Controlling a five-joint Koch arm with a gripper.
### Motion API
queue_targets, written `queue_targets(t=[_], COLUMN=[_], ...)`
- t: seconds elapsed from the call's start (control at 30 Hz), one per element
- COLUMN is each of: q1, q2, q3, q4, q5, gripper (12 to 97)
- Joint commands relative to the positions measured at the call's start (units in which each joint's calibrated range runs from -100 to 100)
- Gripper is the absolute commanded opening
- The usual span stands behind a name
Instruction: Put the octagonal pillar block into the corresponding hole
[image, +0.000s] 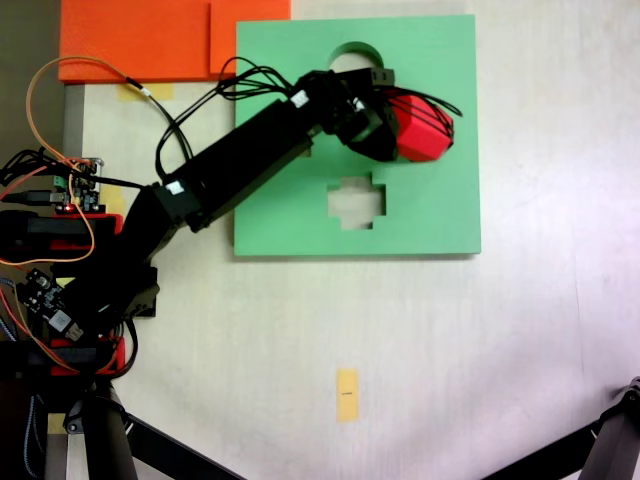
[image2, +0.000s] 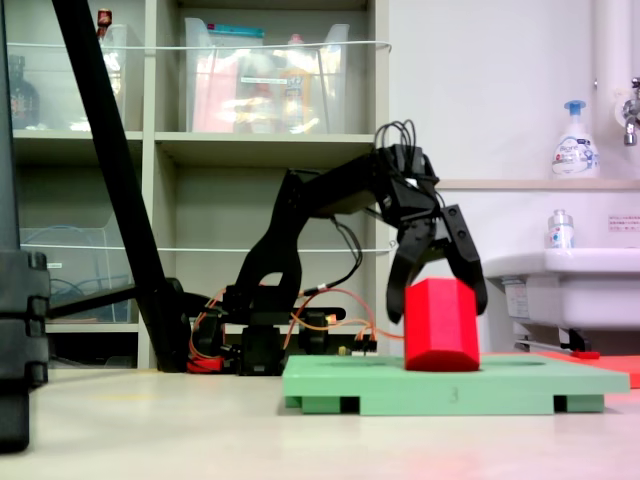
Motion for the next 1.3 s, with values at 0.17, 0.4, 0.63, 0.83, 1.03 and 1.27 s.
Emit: queue_targets(t=[0.17, 0.4, 0.63, 0.83, 1.03, 1.27], q1=[0.0, 0.5, 0.5, 0.0, -0.6, -1.2], q2=[-13.4, -16.0, -10.7, -7.4, -0.8, 10.7], q3=[2.1, 2.0, 1.1, 1.4, 4.0, 15.2], q4=[-4.2, -10.3, -10.8, -5.3, -2.0, -1.2], q5=[0.0, 0.9, 0.9, 0.0, -0.6, -1.6], gripper=[29.8, 29.8, 29.9, 30.9, 32.3, 34.6])
